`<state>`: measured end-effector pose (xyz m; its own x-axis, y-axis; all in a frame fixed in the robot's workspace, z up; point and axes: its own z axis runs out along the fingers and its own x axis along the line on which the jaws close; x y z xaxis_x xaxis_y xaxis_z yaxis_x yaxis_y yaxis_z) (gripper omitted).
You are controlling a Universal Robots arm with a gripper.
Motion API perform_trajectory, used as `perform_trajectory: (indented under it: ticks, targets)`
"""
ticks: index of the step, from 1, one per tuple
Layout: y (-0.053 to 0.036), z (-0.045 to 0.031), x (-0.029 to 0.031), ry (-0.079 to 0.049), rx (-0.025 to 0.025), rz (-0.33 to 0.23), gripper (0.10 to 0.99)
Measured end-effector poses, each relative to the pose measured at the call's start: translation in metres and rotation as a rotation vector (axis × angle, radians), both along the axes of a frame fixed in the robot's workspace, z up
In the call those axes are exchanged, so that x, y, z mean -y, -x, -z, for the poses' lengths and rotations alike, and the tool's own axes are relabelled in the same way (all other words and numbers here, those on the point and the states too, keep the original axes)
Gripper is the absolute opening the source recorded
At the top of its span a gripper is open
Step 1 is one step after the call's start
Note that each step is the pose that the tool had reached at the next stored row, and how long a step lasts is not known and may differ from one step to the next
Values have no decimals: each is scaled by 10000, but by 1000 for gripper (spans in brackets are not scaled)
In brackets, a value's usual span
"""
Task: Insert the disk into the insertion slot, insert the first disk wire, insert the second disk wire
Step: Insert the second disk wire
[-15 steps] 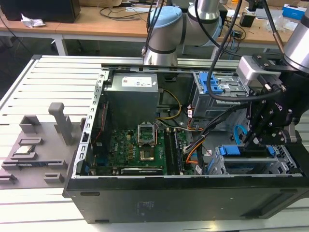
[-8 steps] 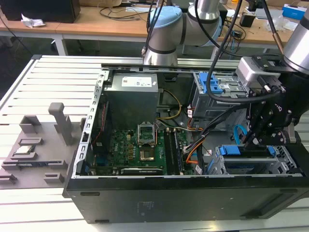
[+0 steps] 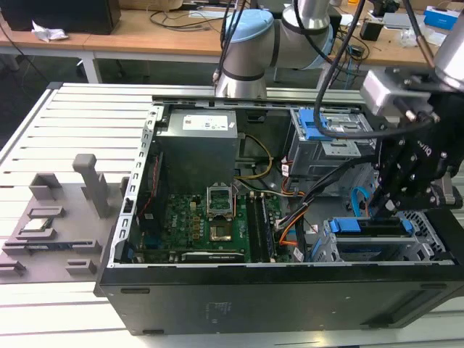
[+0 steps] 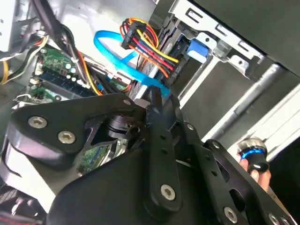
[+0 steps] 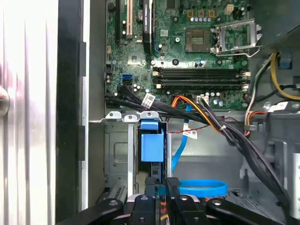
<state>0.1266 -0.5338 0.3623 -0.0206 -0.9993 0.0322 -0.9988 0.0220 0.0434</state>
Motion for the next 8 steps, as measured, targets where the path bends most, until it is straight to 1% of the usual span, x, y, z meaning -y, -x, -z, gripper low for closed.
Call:
perform_trajectory:
  ticks: [1, 2, 3, 4, 8]
  targets:
    - [0, -50, -9, 2, 0, 0, 224]
    - [0, -125, -20, 0, 0, 0, 157]
    - [0, -236, -26, 2, 0, 0, 106]
    - [0, -300, -26, 2, 0, 0, 106]
    - [0, -310, -26, 0, 0, 0, 106]
